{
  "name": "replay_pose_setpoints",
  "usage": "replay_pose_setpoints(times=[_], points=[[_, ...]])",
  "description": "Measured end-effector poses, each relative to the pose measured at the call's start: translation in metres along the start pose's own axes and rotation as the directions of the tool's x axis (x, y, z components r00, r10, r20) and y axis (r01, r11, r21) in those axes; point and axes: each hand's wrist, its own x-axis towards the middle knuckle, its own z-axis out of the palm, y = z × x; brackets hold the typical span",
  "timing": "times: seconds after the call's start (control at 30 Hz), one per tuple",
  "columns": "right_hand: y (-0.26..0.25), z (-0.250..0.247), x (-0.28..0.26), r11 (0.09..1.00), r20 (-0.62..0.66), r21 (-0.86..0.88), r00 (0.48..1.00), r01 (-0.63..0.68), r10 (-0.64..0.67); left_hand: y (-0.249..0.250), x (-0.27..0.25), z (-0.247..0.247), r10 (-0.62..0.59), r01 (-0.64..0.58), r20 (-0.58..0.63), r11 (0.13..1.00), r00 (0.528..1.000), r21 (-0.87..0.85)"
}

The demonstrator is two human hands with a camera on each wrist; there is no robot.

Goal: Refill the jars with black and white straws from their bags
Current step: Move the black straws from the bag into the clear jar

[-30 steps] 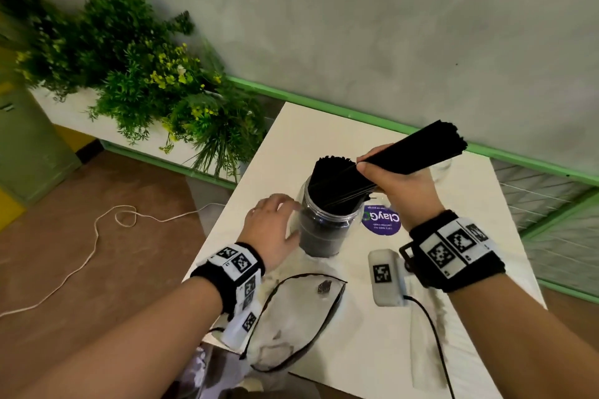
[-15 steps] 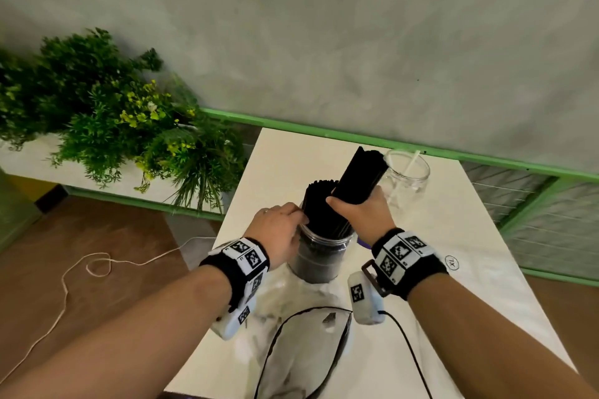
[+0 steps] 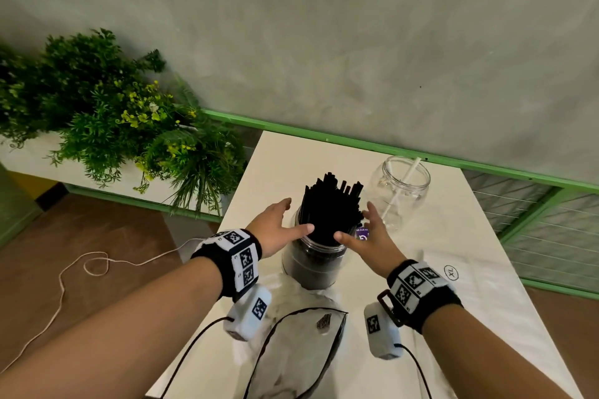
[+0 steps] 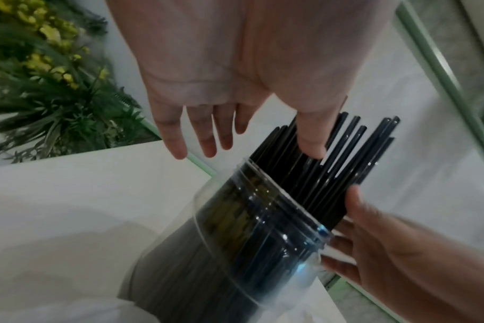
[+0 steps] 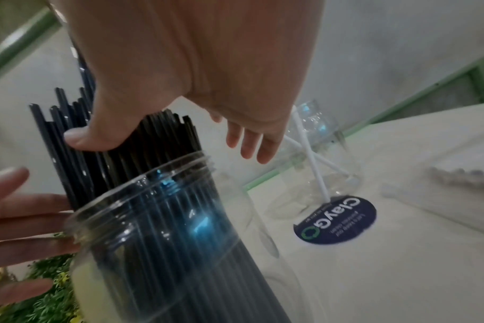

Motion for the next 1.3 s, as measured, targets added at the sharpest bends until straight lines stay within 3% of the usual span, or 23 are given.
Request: replay_pose_setpoints(times=[0.13, 0.23, 0.3, 0.37, 0.47, 0.53, 0.63, 0.8, 0.93, 1.0, 1.17, 1.3], points=[[0.013, 0.007, 0.003, 0.999, 0.082, 0.038, 0.996, 0.019, -0.022, 0.009, 0.015, 0.003, -0.026, 0.032, 0.093, 0.998, 0.995, -0.063], [0.012, 0.003, 0.001, 0.974, 0.151, 0.222, 0.988, -0.046, 0.012, 0.013, 0.020, 0.002, -0.019, 0.033, 0.123, 0.993, 0.992, -0.113], [0.016, -0.006, 0.005, 0.952, 0.130, 0.299, 0.991, -0.071, 0.034, 0.016, 0.022, 0.002, 0.003, 0.011, 0.136, 0.994, 0.991, -0.105], [0.016, -0.014, 0.010, 0.978, 0.075, 0.205, 0.997, -0.029, 0.014, 0.020, 0.023, 0.003, 0.021, -0.008, 0.150, 0.996, 0.988, -0.087], [0.012, -0.016, 0.019, 0.993, 0.111, 0.024, 0.986, 0.119, -0.121, 0.023, 0.026, 0.006, 0.011, 0.003, 0.154, 0.996, 0.988, -0.086], [0.007, -0.013, 0.024, 0.978, 0.130, 0.002, 0.970, 0.207, -0.206, 0.023, 0.029, 0.008, -0.010, 0.020, 0.142, 0.997, 0.990, -0.072], [0.002, -0.009, 0.027, 0.979, 0.136, 0.036, 0.969, 0.202, -0.205, 0.024, 0.032, 0.011, -0.032, 0.038, 0.118, 0.998, 0.992, -0.049], [-0.003, 0.003, 0.021, 0.977, -0.033, 0.023, 0.977, 0.211, -0.210, 0.030, 0.032, 0.017, -0.026, 0.029, 0.034, 0.994, 0.999, -0.103], [-0.017, 0.002, 0.024, 0.960, -0.156, -0.056, 0.947, 0.275, -0.281, 0.030, 0.030, 0.020, 0.007, -0.009, -0.014, 0.984, 1.000, -0.179], [-0.026, -0.004, 0.030, 0.941, -0.169, -0.134, 0.928, 0.311, -0.331, 0.030, 0.029, 0.018, 0.017, -0.020, -0.016, 0.979, 1.000, -0.203], [-0.024, -0.003, 0.038, 0.923, -0.121, -0.259, 0.939, 0.284, -0.323, 0.030, 0.025, 0.015, 0.017, -0.014, 0.019, 0.992, 1.000, -0.124], [-0.009, -0.005, 0.021, 0.972, -0.294, -0.082, 0.927, 0.219, -0.233, 0.024, 0.024, 0.009, 0.036, -0.035, 0.005, 0.997, 0.999, -0.075]])
